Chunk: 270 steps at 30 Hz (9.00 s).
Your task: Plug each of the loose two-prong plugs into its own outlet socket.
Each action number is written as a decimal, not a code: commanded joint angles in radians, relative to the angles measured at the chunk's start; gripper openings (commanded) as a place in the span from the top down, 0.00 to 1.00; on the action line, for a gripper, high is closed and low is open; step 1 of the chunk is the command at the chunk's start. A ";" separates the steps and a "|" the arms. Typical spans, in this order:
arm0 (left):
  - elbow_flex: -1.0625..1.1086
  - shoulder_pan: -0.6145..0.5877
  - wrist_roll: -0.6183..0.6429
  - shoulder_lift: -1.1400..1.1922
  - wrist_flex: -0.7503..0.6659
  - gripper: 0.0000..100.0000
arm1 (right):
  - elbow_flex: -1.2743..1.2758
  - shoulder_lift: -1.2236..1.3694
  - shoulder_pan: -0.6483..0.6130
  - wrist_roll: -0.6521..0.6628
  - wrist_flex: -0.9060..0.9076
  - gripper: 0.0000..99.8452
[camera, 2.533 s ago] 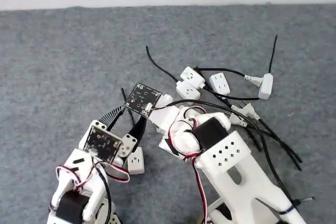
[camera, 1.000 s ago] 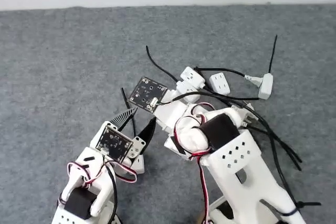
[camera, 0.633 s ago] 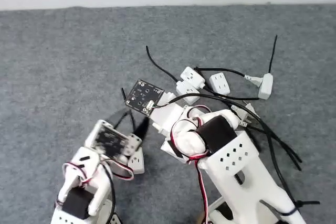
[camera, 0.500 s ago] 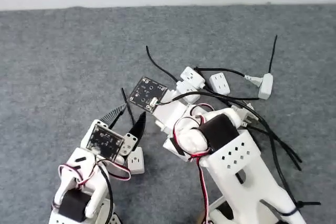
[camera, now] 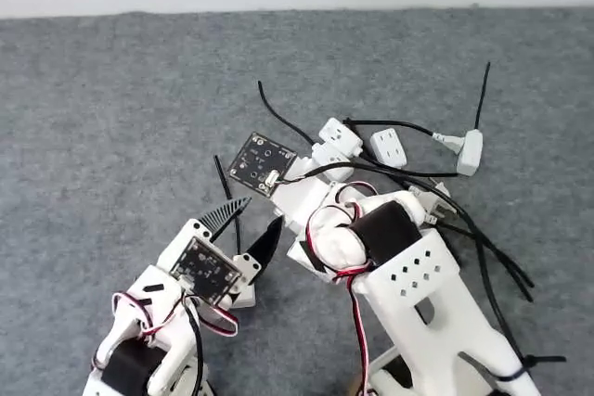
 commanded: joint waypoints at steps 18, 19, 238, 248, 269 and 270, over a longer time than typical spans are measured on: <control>0.101 0.006 -0.012 0.002 -0.107 0.83 | -0.095 -0.087 0.004 0.005 0.068 0.99; 0.101 0.006 -0.011 0.002 -0.106 0.83 | -0.089 -0.091 0.004 0.005 0.070 0.99; 0.128 -0.348 0.040 0.000 -0.144 0.83 | -0.334 0.223 0.015 0.092 0.084 0.99; 0.128 -0.391 0.061 0.000 -0.160 0.83 | -0.377 0.226 0.007 0.115 0.162 0.99; 0.157 -0.354 0.037 0.002 -0.161 0.83 | 0.041 0.229 -0.005 0.069 -0.133 0.99; 0.157 -0.354 0.037 0.002 -0.161 0.83 | 0.068 0.232 -0.005 0.069 -0.157 0.99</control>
